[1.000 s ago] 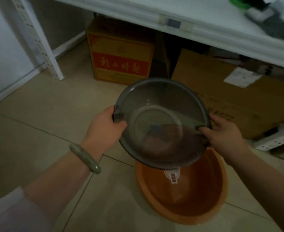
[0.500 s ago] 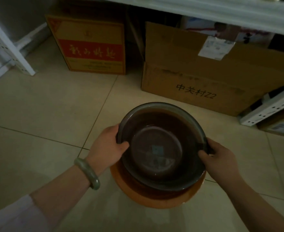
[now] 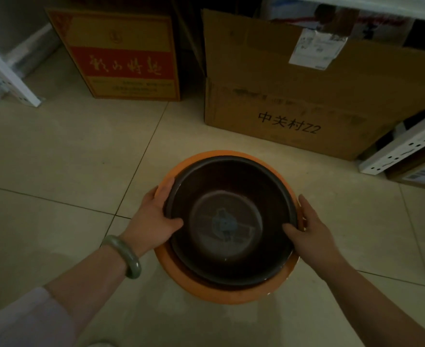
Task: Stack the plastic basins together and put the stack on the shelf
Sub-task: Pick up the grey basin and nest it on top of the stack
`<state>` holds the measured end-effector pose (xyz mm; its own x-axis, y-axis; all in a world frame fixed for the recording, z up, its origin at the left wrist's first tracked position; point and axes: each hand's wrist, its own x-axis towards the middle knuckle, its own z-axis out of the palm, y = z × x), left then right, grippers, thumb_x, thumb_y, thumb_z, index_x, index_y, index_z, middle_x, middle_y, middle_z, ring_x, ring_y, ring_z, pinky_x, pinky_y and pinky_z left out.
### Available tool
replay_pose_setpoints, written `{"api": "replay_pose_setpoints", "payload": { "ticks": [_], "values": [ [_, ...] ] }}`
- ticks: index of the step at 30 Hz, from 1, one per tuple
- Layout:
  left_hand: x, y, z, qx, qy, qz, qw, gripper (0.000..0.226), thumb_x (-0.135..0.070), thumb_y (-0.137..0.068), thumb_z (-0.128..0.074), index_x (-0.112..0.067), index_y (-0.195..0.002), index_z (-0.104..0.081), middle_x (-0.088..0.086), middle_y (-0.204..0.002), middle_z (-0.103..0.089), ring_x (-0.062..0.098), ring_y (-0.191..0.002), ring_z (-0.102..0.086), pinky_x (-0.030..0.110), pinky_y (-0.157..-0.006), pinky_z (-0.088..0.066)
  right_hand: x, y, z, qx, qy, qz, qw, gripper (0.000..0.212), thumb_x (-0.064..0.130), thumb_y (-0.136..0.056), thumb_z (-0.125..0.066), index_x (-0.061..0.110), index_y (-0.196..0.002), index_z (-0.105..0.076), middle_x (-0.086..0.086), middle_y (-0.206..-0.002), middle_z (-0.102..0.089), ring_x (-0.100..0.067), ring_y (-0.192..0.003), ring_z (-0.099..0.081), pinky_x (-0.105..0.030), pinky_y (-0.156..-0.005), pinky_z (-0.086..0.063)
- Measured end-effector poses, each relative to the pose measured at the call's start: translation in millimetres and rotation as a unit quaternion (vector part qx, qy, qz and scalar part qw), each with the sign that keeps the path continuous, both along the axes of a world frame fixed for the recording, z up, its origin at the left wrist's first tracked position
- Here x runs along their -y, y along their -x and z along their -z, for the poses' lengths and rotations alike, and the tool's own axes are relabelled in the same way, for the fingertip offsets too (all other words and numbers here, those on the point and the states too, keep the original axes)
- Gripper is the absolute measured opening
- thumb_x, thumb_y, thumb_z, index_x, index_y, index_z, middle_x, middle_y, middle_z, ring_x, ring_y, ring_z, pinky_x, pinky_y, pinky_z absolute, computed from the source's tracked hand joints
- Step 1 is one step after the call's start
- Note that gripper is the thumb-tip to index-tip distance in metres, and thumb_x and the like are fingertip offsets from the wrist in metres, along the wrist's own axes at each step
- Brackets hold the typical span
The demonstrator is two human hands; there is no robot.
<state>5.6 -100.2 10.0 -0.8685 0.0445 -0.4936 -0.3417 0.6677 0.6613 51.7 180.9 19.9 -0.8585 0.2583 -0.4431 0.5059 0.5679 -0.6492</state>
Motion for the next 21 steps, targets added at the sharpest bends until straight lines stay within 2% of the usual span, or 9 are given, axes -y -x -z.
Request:
{"api": "replay_pose_setpoints", "payload": {
  "ticks": [4,7,11,14,16,18,21],
  "values": [
    [3.8,1.9,0.5,-0.008,-0.058,-0.013,0.998,0.097,-0.009,-0.076,-0.063,-0.046,-0.145,-0.007,-0.009,-0.128,-0.045,0.015,-0.112,-0.051,0.033,-0.098,-0.044,2.2,0.8,9.5,0.024,0.027,0.02,0.999,0.092,0.022,-0.082,-0.065,0.033,-0.149,-0.004,-0.004,-0.149,-0.036,-0.032,-0.13,-0.042,-0.049,-0.103,-0.038],
    [2.7,1.1,1.3,-0.014,-0.061,-0.006,0.998,0.098,-0.002,-0.078,-0.062,-0.042,-0.147,-0.006,-0.012,-0.124,-0.042,0.009,-0.11,-0.045,0.026,-0.095,-0.039,3.3,2.2,13.8,0.018,0.034,0.041,0.998,0.088,0.02,-0.079,-0.067,0.032,-0.147,-0.013,-0.005,-0.141,-0.044,-0.032,-0.123,-0.047,-0.051,-0.1,-0.043],
    [2.6,3.3,6.0,-0.015,-0.057,-0.022,0.998,0.1,-0.002,-0.076,-0.064,-0.047,-0.145,-0.006,0.002,-0.138,-0.041,0.02,-0.117,-0.048,0.033,-0.097,-0.041,2.4,3.8,17.2,-0.002,0.043,0.048,0.998,0.083,0.015,-0.078,-0.067,0.031,-0.144,-0.019,-0.001,-0.126,-0.047,-0.028,-0.117,-0.05,-0.047,-0.096,-0.045],
    [3.0,4.2,5.3,-0.02,-0.095,-0.004,0.995,0.094,-0.005,-0.082,-0.064,-0.042,-0.147,-0.006,-0.008,-0.127,-0.043,0.012,-0.114,-0.046,0.029,-0.098,-0.038,3.3,4.3,18.9,-0.009,0.065,0.058,0.996,0.083,0.01,-0.079,-0.066,0.03,-0.144,-0.019,0.005,-0.114,-0.041,-0.021,-0.104,-0.047,-0.043,-0.09,-0.046],
    [5.6,4.2,6.7,-0.026,-0.108,0.0,0.994,0.08,-0.015,-0.089,-0.057,-0.042,-0.146,-0.008,-0.013,-0.128,-0.041,0.011,-0.12,-0.043,0.03,-0.104,-0.034,3.6,4.7,20.7,-0.011,0.07,0.062,0.996,0.082,0.009,-0.079,-0.065,0.03,-0.144,-0.019,0.004,-0.112,-0.041,-0.018,-0.099,-0.046,-0.039,-0.083,-0.045],
    [7.9,4.9,9.9,-0.023,-0.122,-0.021,0.992,0.071,-0.017,-0.092,-0.052,-0.044,-0.145,-0.012,-0.014,-0.136,-0.038,0.013,-0.128,-0.04,0.032,-0.11,-0.031,3.4,5.2,22.6,-0.014,0.078,0.067,0.995,0.081,0.008,-0.079,-0.065,0.032,-0.142,-0.02,0.004,-0.113,-0.042,-0.018,-0.099,-0.046,-0.037,-0.081,-0.044],
    [5.7,5.1,12.4,-0.024,-0.137,-0.044,0.989,0.073,-0.012,-0.091,-0.052,-0.044,-0.145,-0.015,-0.018,-0.131,-0.034,0.01,-0.127,-0.037,0.037,-0.112,-0.03,3.1,5.8,25.0,-0.013,0.099,0.079,0.992,0.082,0.006,-0.078,-0.065,0.034,-0.141,-0.021,0.004,-0.113,-0.043,-0.019,-0.102,-0.047,-0.037,-0.082,-0.045]
  ]
}}
